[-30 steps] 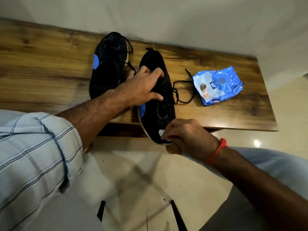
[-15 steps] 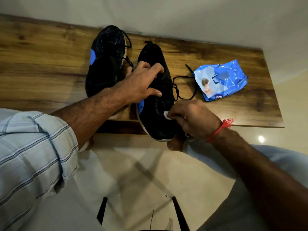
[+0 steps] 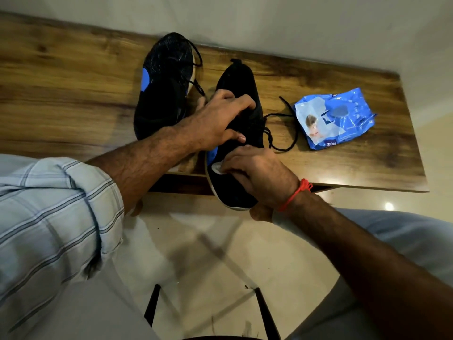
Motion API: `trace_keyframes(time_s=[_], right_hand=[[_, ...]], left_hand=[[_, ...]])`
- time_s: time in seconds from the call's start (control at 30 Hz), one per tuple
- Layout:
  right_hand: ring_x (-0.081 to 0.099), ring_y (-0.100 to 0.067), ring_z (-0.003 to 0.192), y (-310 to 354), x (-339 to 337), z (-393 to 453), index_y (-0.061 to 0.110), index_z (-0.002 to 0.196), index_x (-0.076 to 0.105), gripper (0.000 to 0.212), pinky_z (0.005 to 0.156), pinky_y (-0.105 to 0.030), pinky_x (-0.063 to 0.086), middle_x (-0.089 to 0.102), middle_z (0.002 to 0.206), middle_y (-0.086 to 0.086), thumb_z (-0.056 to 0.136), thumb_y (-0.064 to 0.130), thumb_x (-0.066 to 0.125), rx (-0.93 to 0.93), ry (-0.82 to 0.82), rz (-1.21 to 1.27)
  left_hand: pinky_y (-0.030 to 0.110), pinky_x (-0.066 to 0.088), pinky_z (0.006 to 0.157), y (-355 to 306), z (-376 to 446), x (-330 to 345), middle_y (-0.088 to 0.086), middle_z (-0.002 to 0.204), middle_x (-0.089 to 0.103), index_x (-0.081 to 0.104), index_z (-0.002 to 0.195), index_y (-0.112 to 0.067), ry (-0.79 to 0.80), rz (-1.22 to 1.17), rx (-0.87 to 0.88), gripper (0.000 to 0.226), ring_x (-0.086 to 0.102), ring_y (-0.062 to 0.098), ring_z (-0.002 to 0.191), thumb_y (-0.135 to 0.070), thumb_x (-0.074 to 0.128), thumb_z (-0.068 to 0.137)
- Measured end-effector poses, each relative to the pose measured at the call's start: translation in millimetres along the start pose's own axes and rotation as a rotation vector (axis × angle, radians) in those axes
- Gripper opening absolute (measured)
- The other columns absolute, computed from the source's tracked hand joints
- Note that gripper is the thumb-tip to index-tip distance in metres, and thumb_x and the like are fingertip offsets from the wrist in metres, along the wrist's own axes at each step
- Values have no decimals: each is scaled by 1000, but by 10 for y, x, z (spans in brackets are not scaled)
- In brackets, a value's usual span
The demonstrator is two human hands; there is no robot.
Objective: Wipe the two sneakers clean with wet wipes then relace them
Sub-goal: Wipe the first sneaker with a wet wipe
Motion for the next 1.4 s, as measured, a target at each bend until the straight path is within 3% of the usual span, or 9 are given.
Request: trace_keyframes(time_s=[0.2, 0.37, 0.47, 0.57, 0.77, 0.93, 1.03, 1.3, 1.4], right_hand=[[66, -13, 91, 188, -14, -172, 13, 94, 78, 13, 84, -15, 44, 74, 96, 1, 84, 7, 72, -156, 400, 74], [69, -18, 89, -109, -162, 1, 10, 89, 78, 17, 86, -19, 42, 75, 94, -3, 77, 5, 67, 0, 137, 5], [66, -9, 87, -10, -154, -80, 14, 89, 79, 13, 82, -15, 46, 75, 93, 2, 81, 12, 69, -49, 280, 70], [64, -4, 90, 131, -145, -215, 16, 92, 79, 12, 82, 2, 36, 75, 96, 6, 83, 11, 73, -86, 469, 127], [64, -9, 83, -45, -167, -55, 12, 88, 78, 18, 81, -12, 43, 74, 91, 0, 73, 1, 76, -86, 251, 51], [65, -4, 84, 118, -115, -259, 17, 92, 79, 16, 80, -5, 43, 73, 95, 6, 80, 9, 72, -112, 458, 163], [65, -5, 81, 40, -106, -208, 14, 90, 80, 11, 79, -2, 40, 73, 92, 4, 82, 13, 73, -79, 342, 160], [66, -30, 89, -132, 0, 81, 5, 92, 76, 14, 80, -36, 54, 66, 93, -12, 84, 7, 65, 135, -142, -96], [66, -32, 87, -95, 62, 144, 8, 93, 76, 12, 78, -39, 57, 65, 95, -12, 85, 9, 67, 136, -103, -131]], left_hand=[[57, 23, 113, 88, -9, -7, 3, 143, 46, 39, 146, -34, 0, -8, 26, 70, 22, 17, 146, -34, 77, 87], [60, 21, 115, 67, 26, 10, 3, 146, 43, 39, 144, -37, 9, 0, 16, 69, 22, 18, 146, -35, 77, 86], [61, 20, 115, 92, 26, -1, 3, 146, 43, 39, 144, -37, 13, -9, 20, 69, 22, 17, 147, -34, 77, 87], [61, 20, 115, 122, 16, 0, 2, 145, 44, 39, 144, -38, 30, -25, 25, 69, 21, 15, 147, -33, 77, 87], [62, 18, 117, 80, 9, -19, 4, 149, 41, 40, 145, -37, 31, -29, 14, 69, 21, 17, 148, -32, 77, 88], [60, 19, 116, 98, -6, -41, 0, 144, 45, 41, 146, -36, 42, -25, 35, 68, 22, 15, 146, -32, 76, 88], [60, 16, 118, 103, -12, -41, 2, 146, 43, 40, 146, -37, 50, -47, 31, 69, 21, 15, 147, -33, 77, 88], [65, 13, 120, 70, 17, -88, 3, 159, 27, 37, 151, -38, 117, -41, -13, 61, 21, 20, 150, -21, 62, 99], [62, 10, 122, 76, 26, -126, 3, 166, 18, 35, 153, -38, 154, -25, -28, 60, 14, 20, 154, -17, 57, 101]])
Point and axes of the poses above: each hand's wrist, its own z-axis towards the middle knuckle, its own x-axis out of the palm, y = z × x, the point moved 1 cm from there along z, towards the middle knuckle
